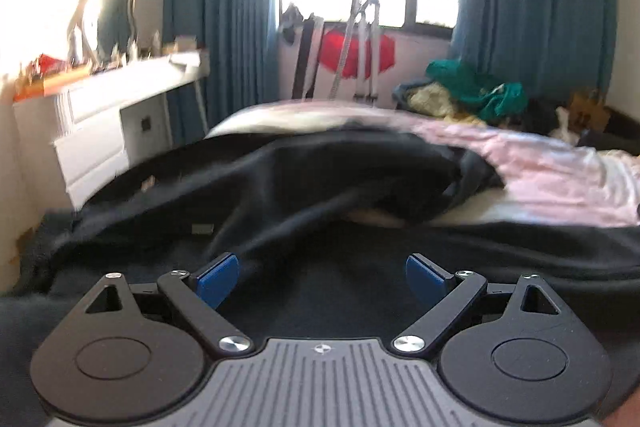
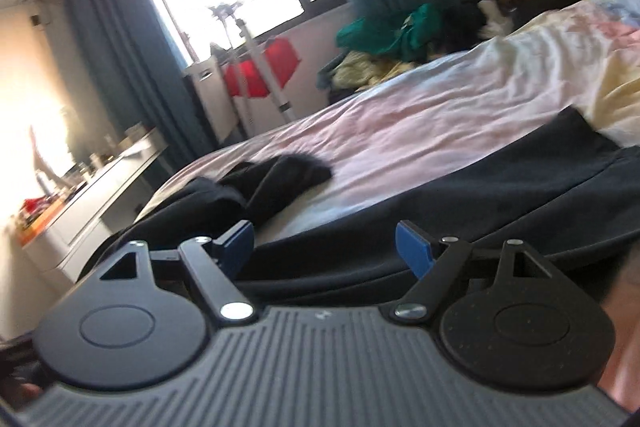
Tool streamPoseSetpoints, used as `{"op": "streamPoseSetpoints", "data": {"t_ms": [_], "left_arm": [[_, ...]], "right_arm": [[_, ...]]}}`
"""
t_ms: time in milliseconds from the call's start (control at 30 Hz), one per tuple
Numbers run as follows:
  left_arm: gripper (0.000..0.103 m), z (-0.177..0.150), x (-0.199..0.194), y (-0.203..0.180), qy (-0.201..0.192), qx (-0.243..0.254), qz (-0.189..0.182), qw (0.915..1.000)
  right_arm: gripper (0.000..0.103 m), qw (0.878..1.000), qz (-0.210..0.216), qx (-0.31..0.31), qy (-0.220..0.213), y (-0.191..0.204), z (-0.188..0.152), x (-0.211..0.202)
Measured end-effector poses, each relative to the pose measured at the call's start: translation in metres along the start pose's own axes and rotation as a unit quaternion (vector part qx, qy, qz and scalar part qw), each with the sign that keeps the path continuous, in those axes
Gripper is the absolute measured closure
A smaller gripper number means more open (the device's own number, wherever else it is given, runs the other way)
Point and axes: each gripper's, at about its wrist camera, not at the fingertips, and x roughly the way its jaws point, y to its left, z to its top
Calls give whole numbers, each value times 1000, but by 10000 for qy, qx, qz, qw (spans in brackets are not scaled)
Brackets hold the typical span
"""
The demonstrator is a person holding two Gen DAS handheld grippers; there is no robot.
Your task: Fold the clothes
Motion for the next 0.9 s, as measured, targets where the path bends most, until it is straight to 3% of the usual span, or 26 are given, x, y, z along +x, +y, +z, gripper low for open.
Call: {"op": "streamPoseSetpoints", "data": {"t_ms": [133,333,467,567,700,800,900], "left_arm": [[11,-6,5,10,77,-186,-34,9998],[11,-6,-12,26,56,-670,67,9977],[11,-7,-23,34,45,-804,149,9966],[11,-14,-26,39,115,-1106,274,9934],[11,-21,-16,40,130,-1534,211,9878],[11,-24,-3,36,9,-1517,351,9878],[11,-27,15,34,-132,-1465,384,9884]], "right_arm": [[24,9997,210,30,137,13,-10,11],[24,9971,267,-702,100,43,-28,8],[24,9957,521,-761,125,53,-34,1],[26,9954,704,-130,630,46,-33,19],[26,9841,869,883,1276,32,-27,50],[26,9681,798,2021,1247,13,-12,94],[26,9611,712,2400,1167,13,-4,148]]}}
